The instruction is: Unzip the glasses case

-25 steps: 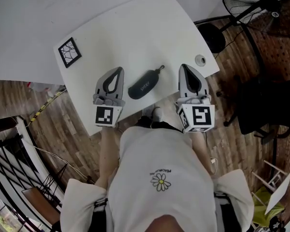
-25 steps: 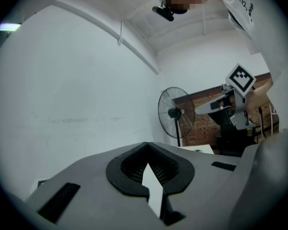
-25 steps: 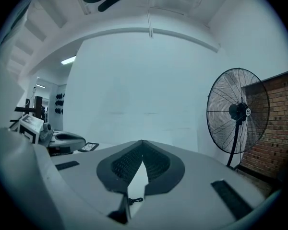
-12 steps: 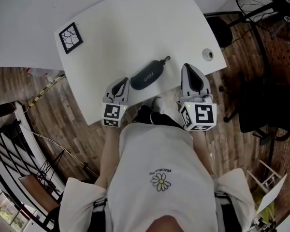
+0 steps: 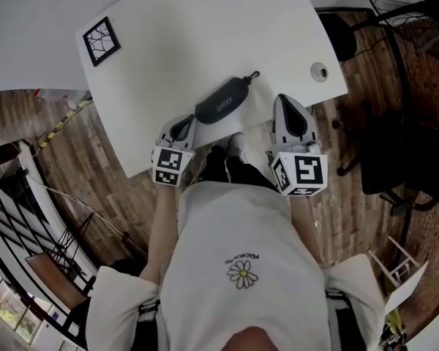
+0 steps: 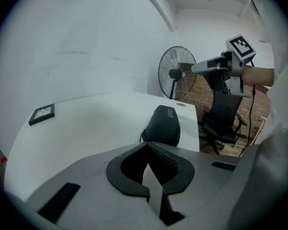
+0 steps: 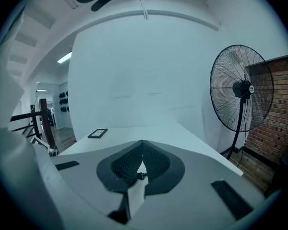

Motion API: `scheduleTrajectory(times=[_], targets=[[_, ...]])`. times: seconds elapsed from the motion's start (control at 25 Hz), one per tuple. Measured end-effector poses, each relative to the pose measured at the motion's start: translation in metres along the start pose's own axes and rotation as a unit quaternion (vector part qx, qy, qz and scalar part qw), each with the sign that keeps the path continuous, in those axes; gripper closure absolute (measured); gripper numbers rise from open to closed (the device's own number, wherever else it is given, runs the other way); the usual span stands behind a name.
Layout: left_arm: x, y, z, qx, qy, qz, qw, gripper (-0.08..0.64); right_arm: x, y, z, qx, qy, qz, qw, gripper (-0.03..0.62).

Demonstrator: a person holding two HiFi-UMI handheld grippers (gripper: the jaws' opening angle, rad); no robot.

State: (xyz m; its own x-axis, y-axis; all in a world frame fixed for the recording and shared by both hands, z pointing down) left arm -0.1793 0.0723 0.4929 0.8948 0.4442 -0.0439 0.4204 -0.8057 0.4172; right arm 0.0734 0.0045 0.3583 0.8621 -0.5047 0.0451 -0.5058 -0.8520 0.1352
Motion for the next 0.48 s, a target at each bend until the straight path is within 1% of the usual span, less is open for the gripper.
scheduleTrajectory(times=[0.2, 0.48], targets=[[0.012, 0.003, 0.000, -0.006, 0.013, -0.022, 0.9997, 0.548, 0.002, -0.002, 0.000, 0.004, 0.002, -0.004, 1.000, 0.584], [0.054, 0.029, 0.009, -0.008, 0.043, -0.093, 0.9947, 0.548, 0.008, -0.006, -0.001, 0.004, 0.000, -0.012, 1.000, 0.584]])
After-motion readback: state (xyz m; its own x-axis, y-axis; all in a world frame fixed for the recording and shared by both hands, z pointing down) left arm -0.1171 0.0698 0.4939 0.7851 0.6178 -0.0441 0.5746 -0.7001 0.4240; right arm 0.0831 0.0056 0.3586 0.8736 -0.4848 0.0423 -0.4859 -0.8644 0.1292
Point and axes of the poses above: the fingertips, and each gripper's own axes: y forward along the fingers, x to its right, z out of its top, the point moved 8 cm from there along -y, backward along the fingers, and after that the axes turned 9 degrees about x, right-handed, at the moved point
